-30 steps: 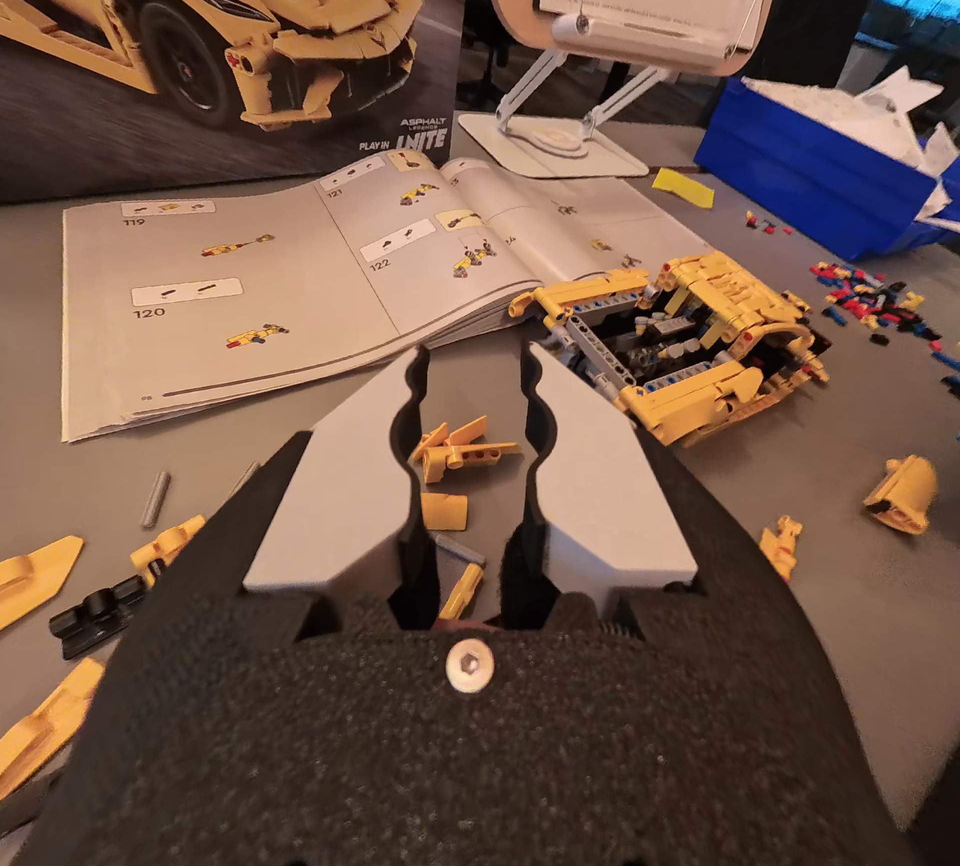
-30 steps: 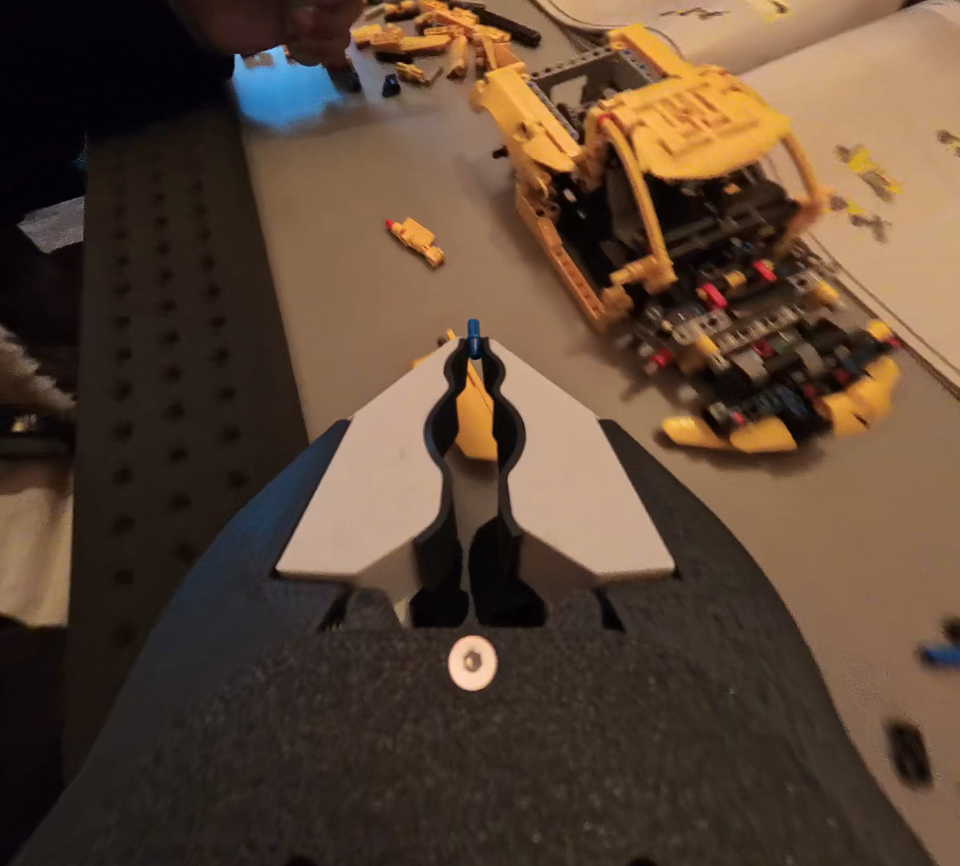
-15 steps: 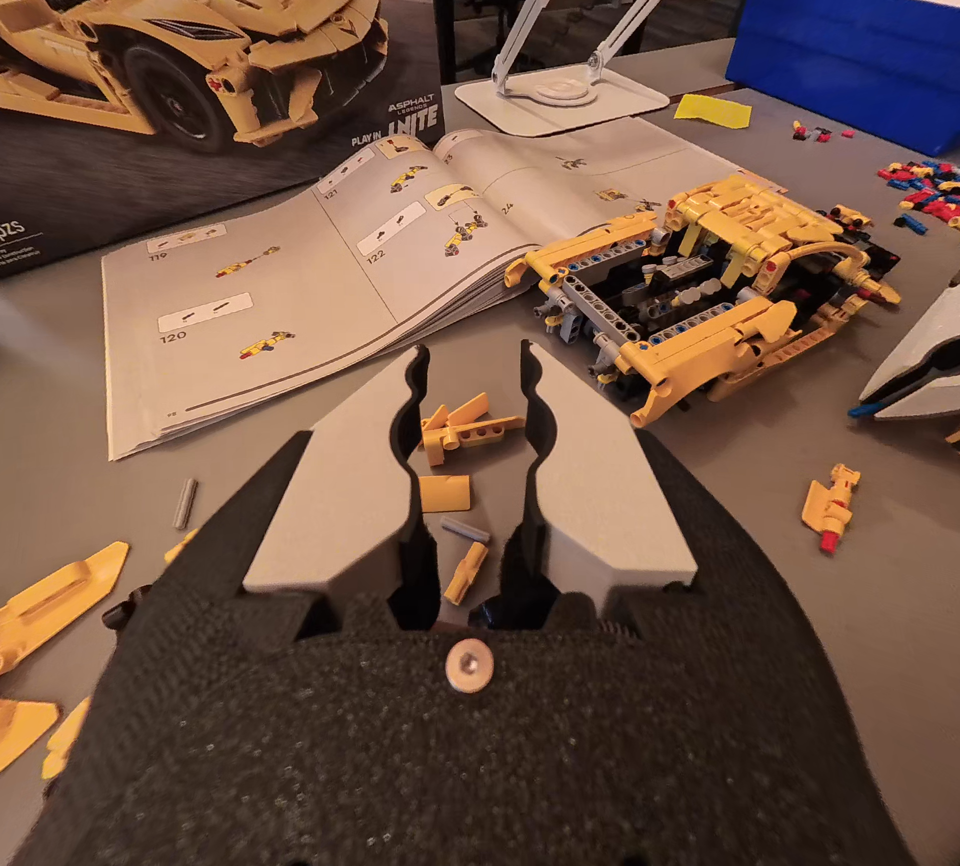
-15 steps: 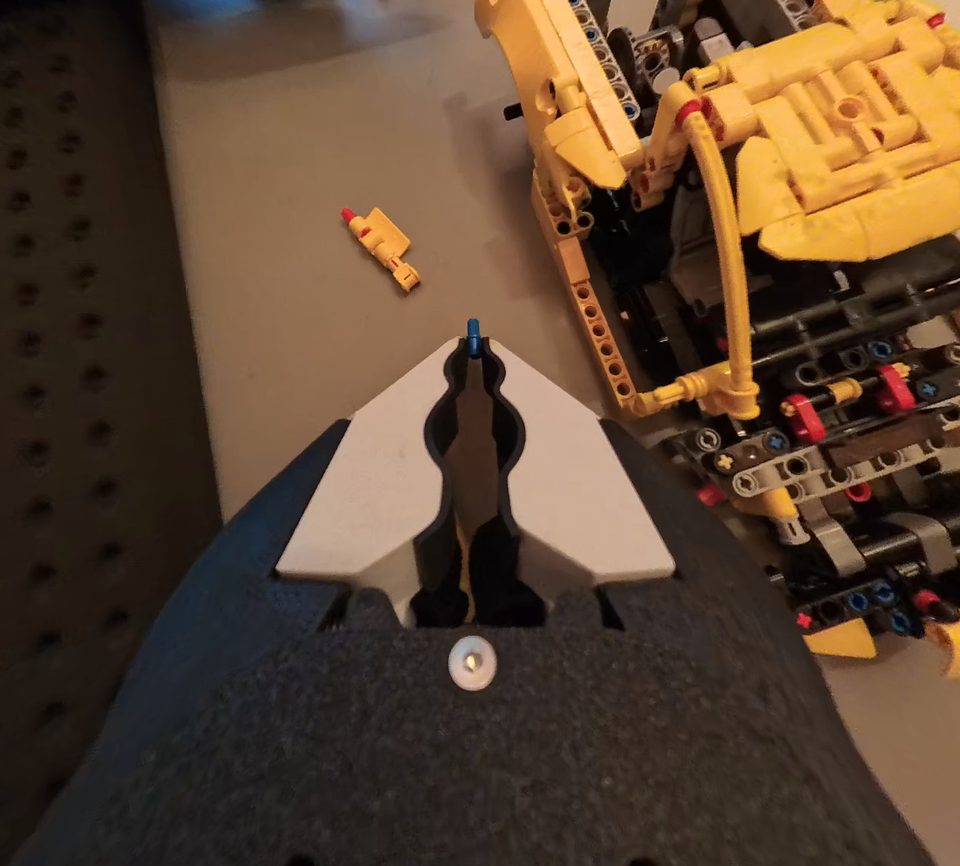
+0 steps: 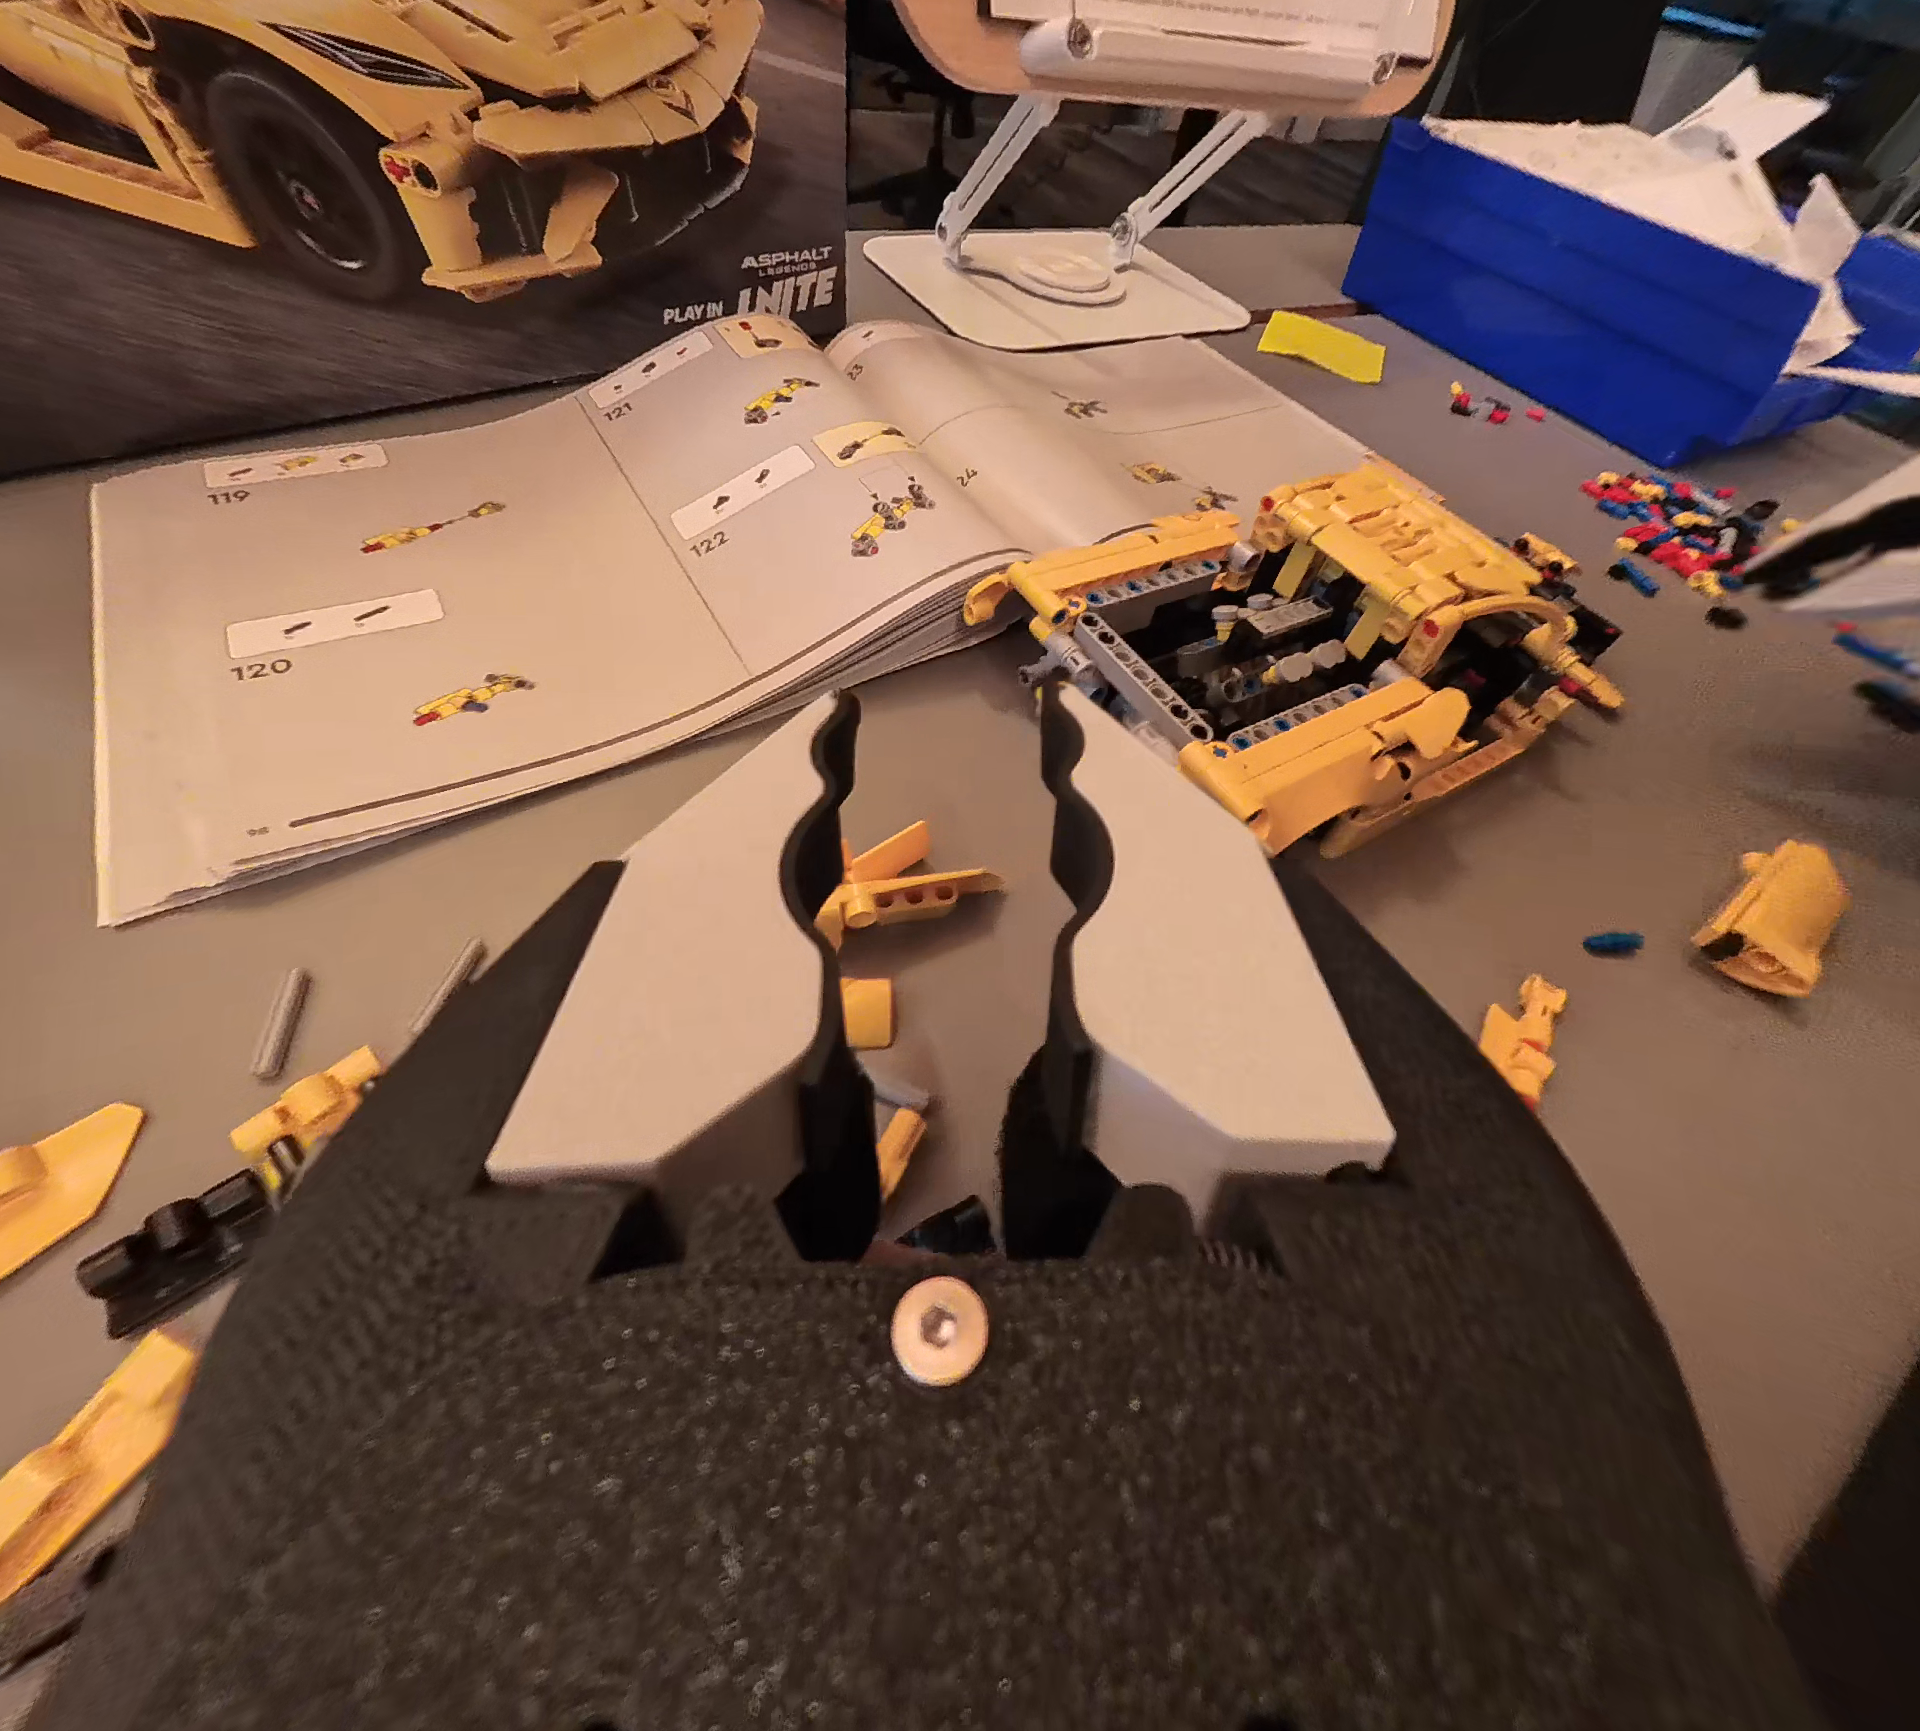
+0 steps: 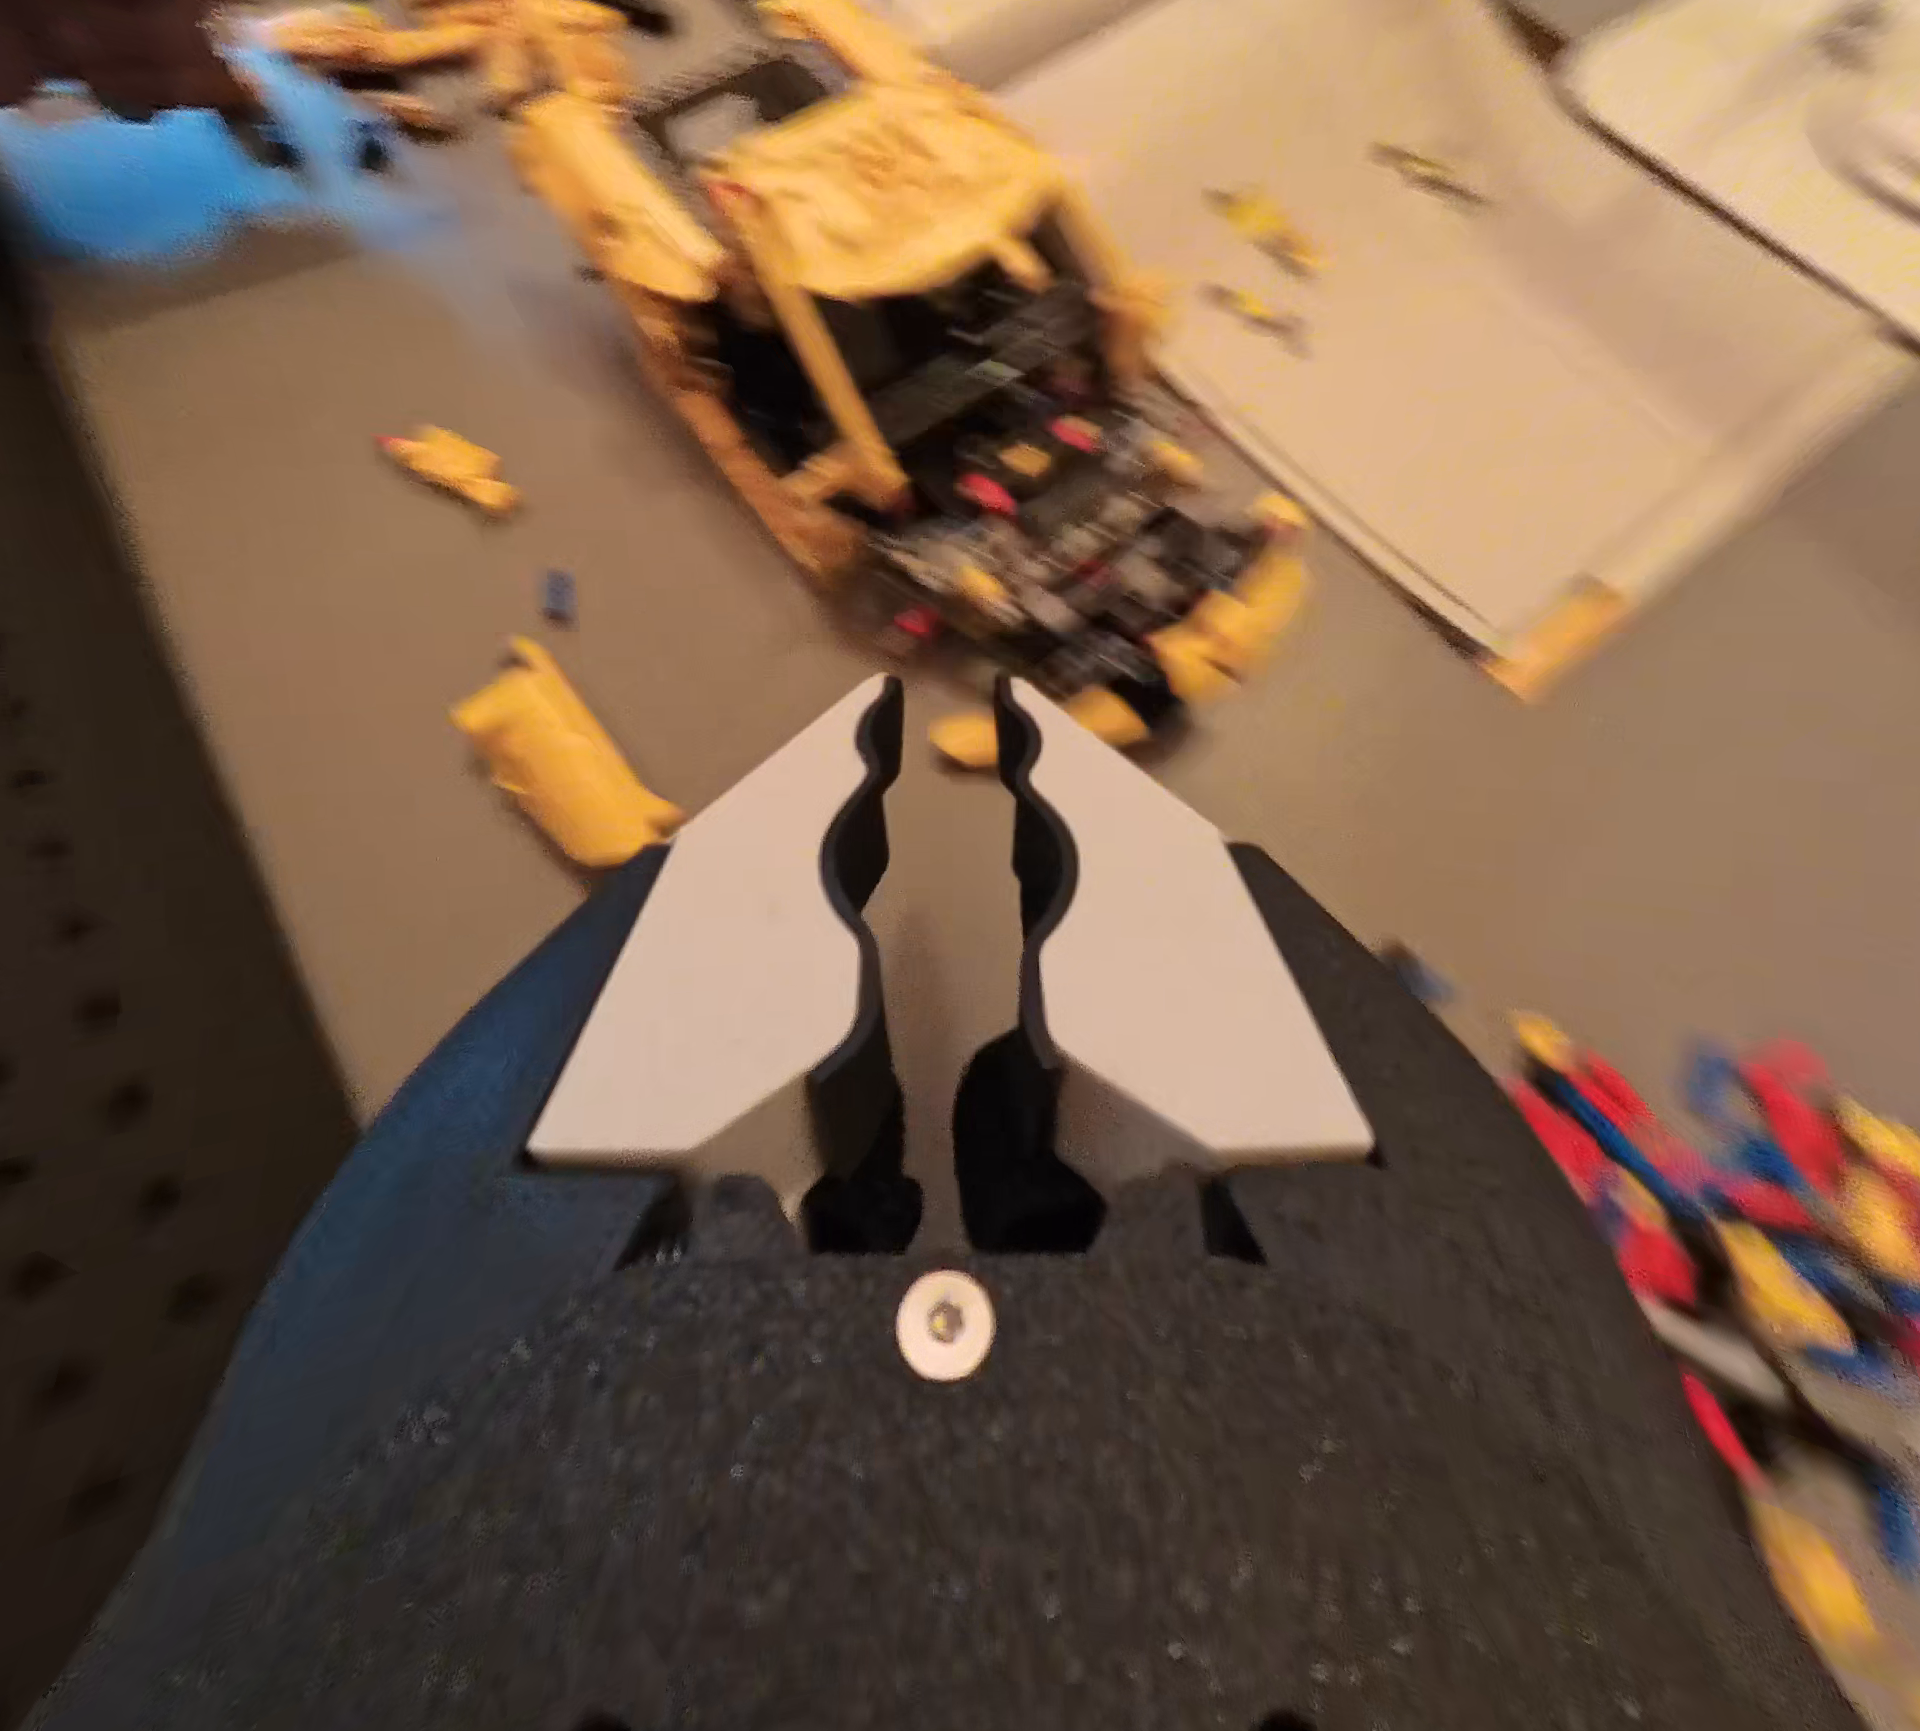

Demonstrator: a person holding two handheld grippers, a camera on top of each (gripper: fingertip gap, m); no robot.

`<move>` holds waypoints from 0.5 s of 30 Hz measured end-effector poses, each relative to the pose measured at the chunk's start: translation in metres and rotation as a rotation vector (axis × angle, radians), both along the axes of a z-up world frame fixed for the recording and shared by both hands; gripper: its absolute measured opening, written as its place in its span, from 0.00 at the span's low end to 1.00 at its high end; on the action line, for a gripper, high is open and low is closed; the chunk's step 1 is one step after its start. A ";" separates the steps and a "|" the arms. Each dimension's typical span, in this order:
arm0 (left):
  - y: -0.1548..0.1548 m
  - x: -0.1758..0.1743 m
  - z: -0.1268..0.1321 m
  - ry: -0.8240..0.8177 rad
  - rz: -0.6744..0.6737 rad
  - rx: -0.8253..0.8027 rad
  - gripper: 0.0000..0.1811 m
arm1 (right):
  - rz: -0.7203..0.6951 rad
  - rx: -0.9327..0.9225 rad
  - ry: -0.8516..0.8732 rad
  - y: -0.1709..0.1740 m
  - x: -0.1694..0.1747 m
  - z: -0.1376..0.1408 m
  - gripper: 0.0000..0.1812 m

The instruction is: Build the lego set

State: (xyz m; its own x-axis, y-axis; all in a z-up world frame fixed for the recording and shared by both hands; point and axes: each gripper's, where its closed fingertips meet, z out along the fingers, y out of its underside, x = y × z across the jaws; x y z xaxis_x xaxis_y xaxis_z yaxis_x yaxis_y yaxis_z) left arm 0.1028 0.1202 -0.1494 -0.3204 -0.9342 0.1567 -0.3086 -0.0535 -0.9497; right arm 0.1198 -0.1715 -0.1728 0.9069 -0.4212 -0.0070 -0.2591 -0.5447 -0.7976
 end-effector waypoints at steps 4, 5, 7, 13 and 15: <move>-0.001 0.000 0.004 -0.006 -0.016 -0.048 0.20 | -0.249 -0.085 -0.028 -0.097 0.049 -0.007 0.10; -0.001 0.000 0.004 -0.008 -0.014 -0.047 0.19 | -0.289 -0.096 -0.039 -0.115 0.057 -0.008 0.10; -0.001 0.000 0.004 -0.008 -0.015 -0.039 0.20 | -0.346 -0.131 -0.041 -0.147 0.071 -0.013 0.10; -0.002 0.001 0.002 -0.003 -0.015 -0.025 0.20 | -0.403 -0.198 0.021 -0.201 0.093 -0.035 0.12; -0.001 0.001 0.002 -0.002 -0.014 -0.032 0.20 | -0.404 -0.186 0.025 -0.205 0.096 -0.036 0.12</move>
